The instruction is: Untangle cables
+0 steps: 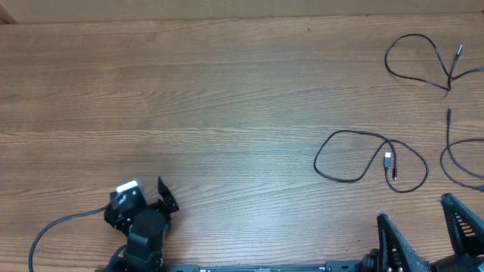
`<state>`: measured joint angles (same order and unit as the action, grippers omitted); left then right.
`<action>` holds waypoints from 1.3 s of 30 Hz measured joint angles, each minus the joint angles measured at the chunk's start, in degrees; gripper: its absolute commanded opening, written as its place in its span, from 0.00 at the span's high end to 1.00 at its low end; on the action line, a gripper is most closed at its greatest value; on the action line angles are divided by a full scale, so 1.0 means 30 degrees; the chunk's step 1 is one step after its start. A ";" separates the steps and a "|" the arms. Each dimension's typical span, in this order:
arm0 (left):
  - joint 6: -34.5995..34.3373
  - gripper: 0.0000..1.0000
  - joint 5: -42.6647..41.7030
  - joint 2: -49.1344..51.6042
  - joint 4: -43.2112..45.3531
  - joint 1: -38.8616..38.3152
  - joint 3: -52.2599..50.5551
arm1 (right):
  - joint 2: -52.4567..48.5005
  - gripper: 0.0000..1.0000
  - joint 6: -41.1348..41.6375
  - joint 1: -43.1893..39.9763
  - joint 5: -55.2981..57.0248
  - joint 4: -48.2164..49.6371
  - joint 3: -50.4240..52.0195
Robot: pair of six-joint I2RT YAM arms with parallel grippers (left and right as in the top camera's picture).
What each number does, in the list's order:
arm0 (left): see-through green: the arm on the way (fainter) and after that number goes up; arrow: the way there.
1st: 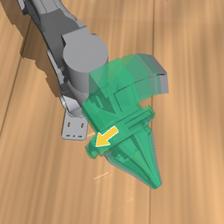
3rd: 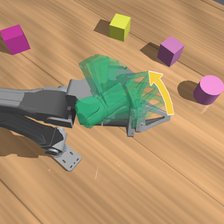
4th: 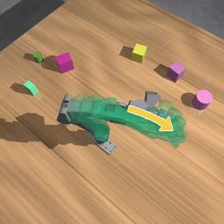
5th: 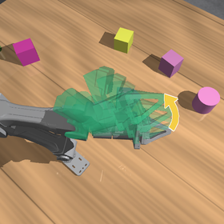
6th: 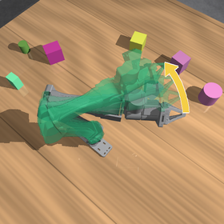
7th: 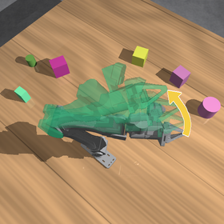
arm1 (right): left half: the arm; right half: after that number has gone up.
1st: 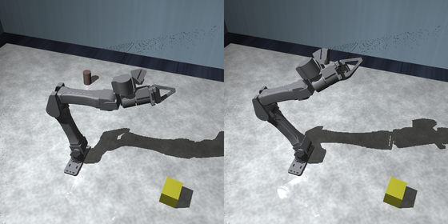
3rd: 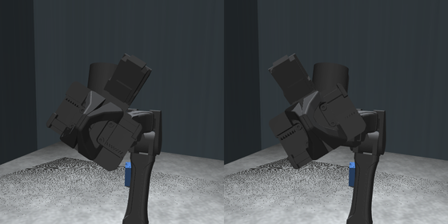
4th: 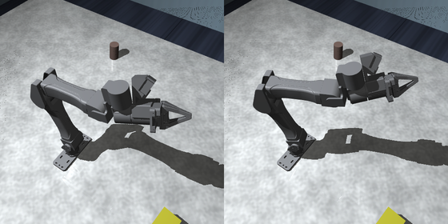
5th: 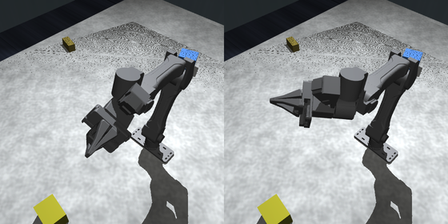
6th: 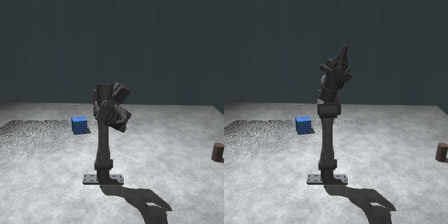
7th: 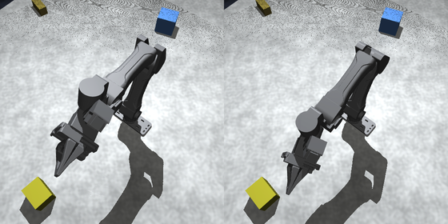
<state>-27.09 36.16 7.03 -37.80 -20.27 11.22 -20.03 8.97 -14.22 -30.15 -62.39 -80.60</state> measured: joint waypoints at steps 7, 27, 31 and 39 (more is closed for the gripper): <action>0.0000 0.00 -0.0342 0.0000 -0.0007 0.3293 0.0000 | 0.0000 0.00 0.0007 0.0000 -0.0022 -0.0058 0.0000; 0.0000 0.00 -0.0437 0.0000 -0.0051 0.4182 0.0000 | 0.0000 0.00 -0.0029 0.0000 0.0845 -0.4371 0.0153; 0.0000 0.00 -0.0488 0.0000 -0.0051 0.4182 0.0000 | 0.0000 0.00 -0.0226 0.0000 0.1610 -0.5668 0.0197; 0.0000 0.00 -0.0539 -0.0007 -0.0051 0.4182 0.0000 | 0.0262 0.00 -0.0743 0.0102 0.2484 0.1574 0.5741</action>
<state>-27.09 34.54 7.01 -37.95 -7.73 11.22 -19.25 6.74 -13.91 -22.70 -57.67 -63.37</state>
